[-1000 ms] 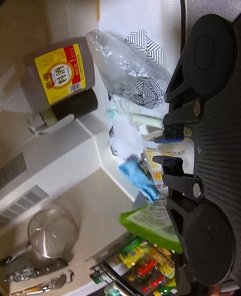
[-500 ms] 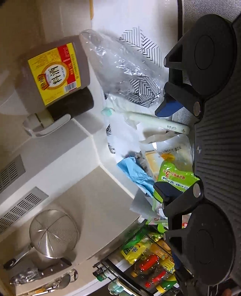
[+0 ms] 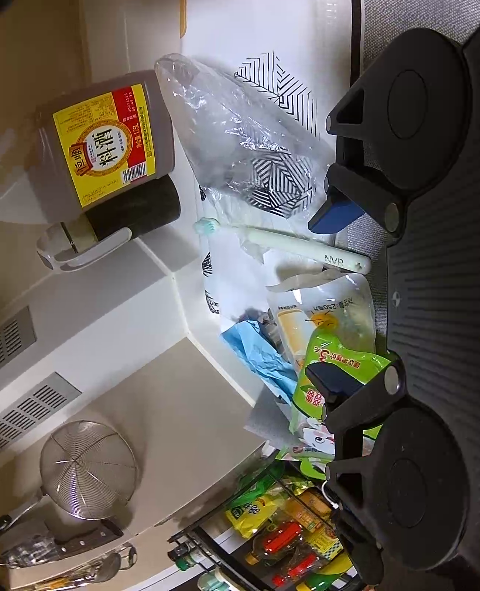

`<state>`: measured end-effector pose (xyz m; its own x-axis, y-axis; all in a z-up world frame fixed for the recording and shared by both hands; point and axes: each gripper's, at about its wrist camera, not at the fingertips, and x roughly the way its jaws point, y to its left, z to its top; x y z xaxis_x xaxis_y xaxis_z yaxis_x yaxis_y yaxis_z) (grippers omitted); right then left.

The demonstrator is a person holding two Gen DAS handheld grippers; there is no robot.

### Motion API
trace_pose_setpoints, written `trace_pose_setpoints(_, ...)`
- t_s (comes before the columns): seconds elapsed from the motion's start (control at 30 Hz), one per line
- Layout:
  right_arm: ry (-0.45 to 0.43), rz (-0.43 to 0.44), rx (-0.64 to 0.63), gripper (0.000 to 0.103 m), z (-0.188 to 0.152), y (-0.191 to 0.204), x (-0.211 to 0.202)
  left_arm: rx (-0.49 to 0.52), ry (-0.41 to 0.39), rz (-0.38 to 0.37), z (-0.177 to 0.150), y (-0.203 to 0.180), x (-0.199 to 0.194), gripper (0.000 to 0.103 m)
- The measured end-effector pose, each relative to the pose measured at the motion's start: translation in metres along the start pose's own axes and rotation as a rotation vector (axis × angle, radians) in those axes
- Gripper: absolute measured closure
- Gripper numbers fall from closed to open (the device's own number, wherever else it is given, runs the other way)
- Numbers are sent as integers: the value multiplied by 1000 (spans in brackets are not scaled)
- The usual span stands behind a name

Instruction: Collect trash

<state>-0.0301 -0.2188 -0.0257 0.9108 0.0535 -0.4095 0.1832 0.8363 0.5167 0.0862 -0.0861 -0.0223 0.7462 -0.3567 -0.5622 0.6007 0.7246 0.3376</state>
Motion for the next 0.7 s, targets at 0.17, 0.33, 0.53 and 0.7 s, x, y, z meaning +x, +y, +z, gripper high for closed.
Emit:
trace_pose_setpoints(0.17,7,-7,-20,24,-2,2,2,-22,-17,-47,-15,14,-11,52)
trace_pose_setpoints(0.33,11,-3,-32,24,-3,5,2,0,0,-14,-32,43,-29,62)
trace_pose_setpoints(0.53,11,-7,-31,24,-4,5,3,-44,62,93,-64,96,-38,62)
trace_pose_setpoints(0.7,16,12,-53,24,-7,11,6,-216,69,77,-66,125,-45,30)
